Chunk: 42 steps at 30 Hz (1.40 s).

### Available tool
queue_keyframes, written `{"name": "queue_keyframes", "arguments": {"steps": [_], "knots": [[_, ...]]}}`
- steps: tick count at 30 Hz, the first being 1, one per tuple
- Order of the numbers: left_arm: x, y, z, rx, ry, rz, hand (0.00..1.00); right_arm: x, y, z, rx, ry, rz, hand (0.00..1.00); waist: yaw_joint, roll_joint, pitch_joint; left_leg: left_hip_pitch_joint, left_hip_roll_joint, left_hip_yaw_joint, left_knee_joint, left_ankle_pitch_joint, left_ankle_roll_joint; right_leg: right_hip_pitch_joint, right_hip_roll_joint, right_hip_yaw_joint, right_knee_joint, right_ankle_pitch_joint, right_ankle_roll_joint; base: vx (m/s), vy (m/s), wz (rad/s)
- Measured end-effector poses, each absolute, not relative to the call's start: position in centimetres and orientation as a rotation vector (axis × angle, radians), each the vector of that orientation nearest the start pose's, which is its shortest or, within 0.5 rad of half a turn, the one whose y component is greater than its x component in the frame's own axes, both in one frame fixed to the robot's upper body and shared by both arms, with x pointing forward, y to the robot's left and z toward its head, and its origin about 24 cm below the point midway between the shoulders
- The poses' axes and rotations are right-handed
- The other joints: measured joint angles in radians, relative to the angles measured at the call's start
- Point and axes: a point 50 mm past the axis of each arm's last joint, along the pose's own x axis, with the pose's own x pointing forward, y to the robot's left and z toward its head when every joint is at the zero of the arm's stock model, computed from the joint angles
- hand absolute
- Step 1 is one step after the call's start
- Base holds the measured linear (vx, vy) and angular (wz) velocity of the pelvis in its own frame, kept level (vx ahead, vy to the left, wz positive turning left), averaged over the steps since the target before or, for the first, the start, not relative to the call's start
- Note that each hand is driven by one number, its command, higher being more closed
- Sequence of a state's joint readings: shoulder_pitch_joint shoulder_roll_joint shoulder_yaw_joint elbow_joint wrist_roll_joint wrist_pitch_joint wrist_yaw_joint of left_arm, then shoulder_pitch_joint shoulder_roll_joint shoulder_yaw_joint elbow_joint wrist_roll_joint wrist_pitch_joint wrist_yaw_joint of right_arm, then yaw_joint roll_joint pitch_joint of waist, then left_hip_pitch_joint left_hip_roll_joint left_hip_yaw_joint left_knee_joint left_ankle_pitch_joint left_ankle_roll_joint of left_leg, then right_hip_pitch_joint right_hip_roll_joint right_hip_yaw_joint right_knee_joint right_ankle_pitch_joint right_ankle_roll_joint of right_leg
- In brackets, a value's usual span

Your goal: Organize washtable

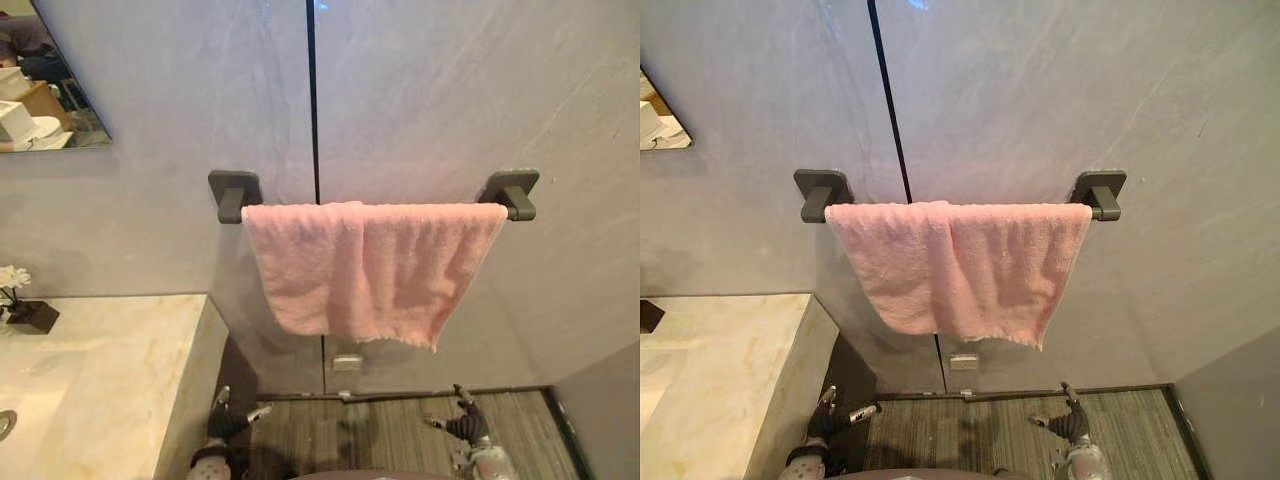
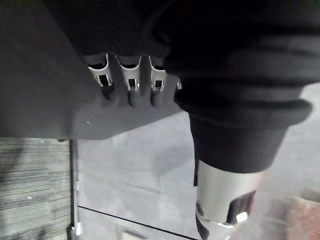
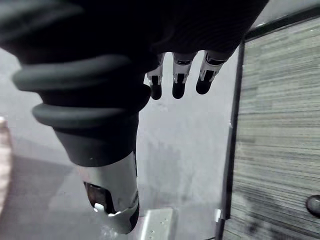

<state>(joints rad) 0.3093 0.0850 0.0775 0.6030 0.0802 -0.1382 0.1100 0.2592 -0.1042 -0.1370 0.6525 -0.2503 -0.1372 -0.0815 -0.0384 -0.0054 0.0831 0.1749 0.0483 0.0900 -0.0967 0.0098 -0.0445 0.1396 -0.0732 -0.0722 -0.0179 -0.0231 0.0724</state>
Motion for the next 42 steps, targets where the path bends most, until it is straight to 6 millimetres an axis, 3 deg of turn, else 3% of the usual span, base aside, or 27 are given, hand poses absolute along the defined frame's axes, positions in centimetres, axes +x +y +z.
{"name": "queue_keyframes", "arguments": {"steps": [9,10,12,15,17,18,19,20,21,22,23,24,25,27,28,29,30,31,32,34,36,38,40,42], "knots": [[7.7,20.9,-13.9,0.171,0.901,0.238,0.0,9.9,-22.8,-13.1,-0.333,0.863,-0.173,0.0,0.0,-0.001,0.006,0.007,0.001,0.003,-0.005,-0.001,-0.001,-0.004,0.0,0.003,0.017,-0.011,0.0,-0.04,-0.011,-0.01],[7.6,20.9,-13.9,0.171,0.907,0.238,0.0,10.1,-22.7,-13.1,-0.335,0.857,-0.167,0.0,0.001,0.006,0.019,-0.005,0.002,0.016,-0.001,-0.001,-0.001,-0.015,0.001,0.021,0.019,-0.01,0.0,-0.04,0.008,-0.17],[7.7,20.9,-13.9,0.172,0.905,0.239,0.0,11.0,-22.4,-12.9,-0.345,0.836,-0.144,0.0,0.005,-0.005,0.015,-0.029,0.004,0.035,0.003,-0.003,-0.004,-0.058,0.003,0.044,0.035,-0.007,-0.001,-0.05,0.013,-0.34],[10.4,21.6,-13.2,0.197,0.832,0.233,0.0,14.0,-21.7,-12.1,-0.339,0.757,-0.128,0.0,0.019,-0.014,0.077,-0.169,0.015,0.069,0.147,-0.04,0.006,-0.179,0.004,0.075,0.111,0.002,0.001,-0.06,-0.016,-0.32],[12.4,22.1,-12.2,0.216,0.76,0.232,0.0,14.8,-21.2,-11.8,-0.343,0.738,-0.106,0.0,0.028,-0.015,0.095,-0.275,0.041,0.075,0.263,-0.075,0.018,-0.239,0.007,0.091,0.146,0.012,0.018,-0.11,0.009,-0.04],[12.7,22.1,-11.8,0.218,0.739,0.232,0.0,15.0,-21.0,-11.7,-0.347,0.73,-0.096,0.0,0.029,-0.007,0.101,-0.289,0.055,0.075,0.271,-0.074,0.02,-0.252,0.012,0.097,0.193,-0.02,0.022,-0.07,0.028,0.15],[13.0,22.1,-11.6,0.217,0.723,0.231,0.0,15.2,-20.8,-11.6,-0.345,0.72,-0.09,0.0,0.027,-0.006,0.106,-0.291,0.056,0.063,0.283,-0.077,0.023,-0.272,0.007,0.1,0.336,-0.089,0.016,-0.02,0.005,0.44],[13.2,22.1,-11.5,0.217,0.712,0.231,0.0,14.4,-20.6,-11.8,-0.334,0.736,-0.086,0.0,0.026,-0.006,0.106,-0.299,0.053,0.035,0.307,-0.077,0.023,-0.27,-0.008,0.107,0.5,-0.156,0.039,0.0,-0.047,0.81],[13.4,22.1,-11.3,0.217,0.699,0.235,0.0,13.8,-20.4,-11.9,-0.317,0.739,-0.089,0.0,0.028,-0.009,0.099,-0.331,0.05,0.003,0.35,-0.077,0.023,-0.261,-0.021,0.127,0.632,-0.193,0.058,0.0,-0.126,0.82],[13.4,22.0,-11.2,0.216,0.692,0.24,0.0,13.8,-20.3,-11.8,-0.308,0.733,-0.092,0.0,0.034,-0.027,0.09,-0.355,0.047,-0.008,0.374,-0.076,0.022,-0.251,-0.029,0.144,0.668,-0.205,0.07,-0.03,-0.162,0.73],[13.4,22.2,-11.1,0.218,0.684,0.256,0.0,14.0,-20.3,-11.6,-0.302,0.719,-0.097,0.0,0.056,-0.031,0.096,-0.395,0.036,-0.016,0.416,-0.076,0.022,-0.221,-0.043,0.172,0.666,-0.23,0.086,-0.12,-0.227,0.44],[13.4,22.0,-11.1,0.212,0.683,0.257,0.0,14.2,-20.4,-11.4,-0.303,0.711,-0.1,0.0,0.058,-0.046,0.095,-0.414,0.033,-0.02,0.438,-0.076,0.022,-0.189,-0.049,0.191,0.622,-0.271,0.085,-0.21,-0.283,0.6],[13.0,21.5,-11.3,0.193,0.695,0.263,0.0,15.1,-20.6,-11.0,-0.308,0.681,-0.111,0.0,0.08,-0.045,0.101,-0.455,0.03,-0.049,0.457,-0.053,-0.012,-0.132,-0.037,0.177,0.504,-0.366,0.027,-0.31,-0.356,0.44],[13.1,20.6,-11.4,0.168,0.694,0.255,0.0,15.6,-20.9,-10.6,-0.313,0.662,-0.114,0.0,0.085,-0.028,0.11,-0.476,0.043,-0.069,0.441,-0.019,-0.034,-0.126,-0.019,0.153,0.466,-0.401,0.0,-0.3,-0.271,0.53],[13.4,19.4,-11.3,0.14,0.681,0.242,0.0,16.1,-21.3,-10.4,-0.316,0.649,-0.125,0.0,0.075,0.02,0.124,-0.501,0.066,-0.122,0.403,0.049,-0.051,-0.138,0.03,0.102,0.466,-0.398,-0.031,-0.33,-0.231,0.95],[13.6,18.7,-11.2,0.13,0.665,0.228,0.0,15.9,-21.5,-10.5,-0.32,0.657,-0.136,0.0,0.071,0.031,0.134,-0.492,0.077,-0.132,0.325,0.124,-0.065,-0.15,0.048,0.064,0.467,-0.382,-0.057,-0.6,-0.334,1.19],[13.7,18.3,-11.2,0.132,0.664,0.214,0.0,15.6,-21.7,-10.7,-0.323,0.67,-0.143,0.0,0.064,0.035,0.136,-0.482,0.089,-0.113,0.267,0.148,-0.054,-0.161,0.053,0.016,0.46,-0.366,-0.086,-0.42,-0.201,1.13],[13.9,18.2,-11.1,0.132,0.66,0.209,0.0,15.6,-21.7,-10.8,-0.307,0.678,-0.156,0.0,0.053,0.033,0.141,-0.484,0.092,-0.078,0.299,0.137,-0.052,-0.166,0.052,-0.03,0.459,-0.357,-0.103,-0.47,-0.235,1.2],[13.9,18.5,-11.1,0.142,0.659,0.213,0.0,15.2,-22.0,-10.9,-0.294,0.687,-0.185,0.0,0.052,0.012,0.148,-0.486,0.079,-0.019,0.416,0.066,-0.031,-0.185,0.034,-0.069,0.455,-0.339,-0.121,-0.26,-0.166,1.03],[13.8,18.8,-11.1,0.151,0.661,0.218,0.0,15.2,-22.1,-10.9,-0.293,0.688,-0.187,0.0,0.054,0.003,0.148,-0.476,0.085,0.028,0.556,-0.03,-0.017,-0.209,0.019,-0.098,0.424,-0.284,-0.13,-0.31,-0.148,0.63],[14.0,18.8,-11.0,0.153,0.656,0.215,0.0,14.6,-22.5,-11.4,-0.3,0.725,-0.192,0.0,0.047,0.023,0.137,-0.396,0.136,0.089,0.67,-0.132,-0.025,-0.211,0.019,-0.157,0.351,-0.216,-0.138,-0.28,-0.032,0.59],[14.1,18.8,-11.0,0.155,0.654,0.212,0.0,14.0,-22.7,-11.7,-0.293,0.751,-0.202,0.0,0.038,0.024,0.131,-0.322,0.164,0.119,0.675,-0.162,-0.025,-0.204,0.018,-0.194,0.317,-0.19,-0.139,-0.16,0.032,0.72],[15.2,18.5,-10.7,0.168,0.628,0.183,0.0,13.8,-23.1,-11.8,-0.28,0.758,-0.228,0.0,-0.016,0.052,0.108,-0.181,0.214,0.155,0.532,-0.153,-0.03,-0.228,0.0,-0.296,0.295,-0.153,-0.127,-0.21,0.123,1.41],[16.4,18.1,-10.2,0.185,0.593,0.144,0.0,14.0,-23.5,-11.8,-0.268,0.759,-0.254,0.0,-0.041,0.071,0.096,-0.112,0.222,0.172,0.357,-0.104,-0.09,-0.263,-0.018,-0.354,0.294,-0.128,-0.107,-0.21,0.206,1.23]]}}
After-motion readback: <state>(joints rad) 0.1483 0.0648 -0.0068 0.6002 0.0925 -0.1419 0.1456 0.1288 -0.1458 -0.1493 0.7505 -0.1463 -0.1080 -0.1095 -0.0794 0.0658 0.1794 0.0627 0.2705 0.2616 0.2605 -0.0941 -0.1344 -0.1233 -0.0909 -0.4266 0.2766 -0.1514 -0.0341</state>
